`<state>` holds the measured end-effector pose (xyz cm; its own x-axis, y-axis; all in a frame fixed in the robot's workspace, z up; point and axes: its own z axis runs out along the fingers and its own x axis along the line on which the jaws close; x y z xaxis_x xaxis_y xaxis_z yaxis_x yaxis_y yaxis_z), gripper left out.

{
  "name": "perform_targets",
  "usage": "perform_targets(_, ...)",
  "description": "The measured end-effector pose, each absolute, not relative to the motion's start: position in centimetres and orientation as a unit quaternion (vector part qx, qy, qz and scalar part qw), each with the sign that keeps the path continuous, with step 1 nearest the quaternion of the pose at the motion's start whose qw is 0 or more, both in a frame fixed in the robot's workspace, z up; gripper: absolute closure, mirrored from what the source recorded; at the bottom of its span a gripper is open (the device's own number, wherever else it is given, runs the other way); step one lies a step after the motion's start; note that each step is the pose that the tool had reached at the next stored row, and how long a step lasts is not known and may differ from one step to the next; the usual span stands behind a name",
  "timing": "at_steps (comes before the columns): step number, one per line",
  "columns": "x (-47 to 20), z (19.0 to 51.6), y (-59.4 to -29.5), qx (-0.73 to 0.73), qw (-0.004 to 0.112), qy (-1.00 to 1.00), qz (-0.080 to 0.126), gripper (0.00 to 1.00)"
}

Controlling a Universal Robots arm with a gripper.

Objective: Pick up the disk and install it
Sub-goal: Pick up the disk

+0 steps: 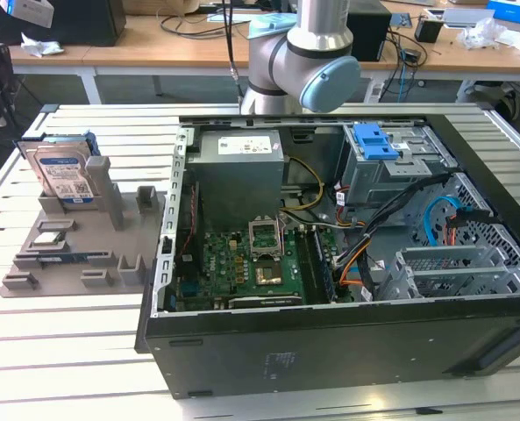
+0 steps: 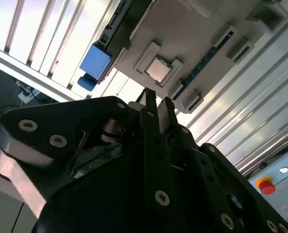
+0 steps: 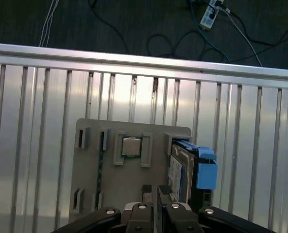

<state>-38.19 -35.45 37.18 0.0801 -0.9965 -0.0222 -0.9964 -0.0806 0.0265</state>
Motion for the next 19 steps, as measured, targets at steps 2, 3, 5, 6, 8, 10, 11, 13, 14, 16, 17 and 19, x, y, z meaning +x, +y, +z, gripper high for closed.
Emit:
perform_targets(2, -38.19, 37.18, -35.46, 0.735, 0.002, -0.678, -0.017, 0.71)
perform_targets(3, -38.19, 37.18, -35.46, 0.735, 0.002, -0.678, -0.017, 0.64)
perform_targets(5, -38.19, 37.18, -35.45, 0.736, 0.002, -0.677, -0.017, 0.46)
perform_targets(6, -38.19, 37.17, -35.45, 0.736, 0.002, -0.677, -0.017, 0.40)
perform_targets(8, -38.19, 37.16, -35.45, 0.735, 0.003, -0.678, -0.017, 0.40)
perform_targets(10, -38.19, 37.15, -35.45, 0.724, 0.003, -0.689, -0.017, 0.40)
perform_targets(11, -38.19, 37.13, -35.45, 0.717, 0.003, -0.697, -0.017, 0.40)
perform_targets(13, -38.19, 37.08, -35.45, 0.705, 0.002, -0.709, -0.016, 0.40)
perform_targets(14, -38.19, 37.04, -35.45, 0.699, 0.002, -0.714, -0.016, 0.40)
perform_targets(16, -38.19, 36.97, -35.42, 0.693, 0.002, -0.721, -0.016, 0.40)
perform_targets(17, -38.19, 36.93, -35.34, 0.689, 0.002, -0.724, -0.016, 0.40)
perform_targets(19, -38.19, 36.78, -34.69, 0.687, 0.002, -0.727, -0.016, 0.40)
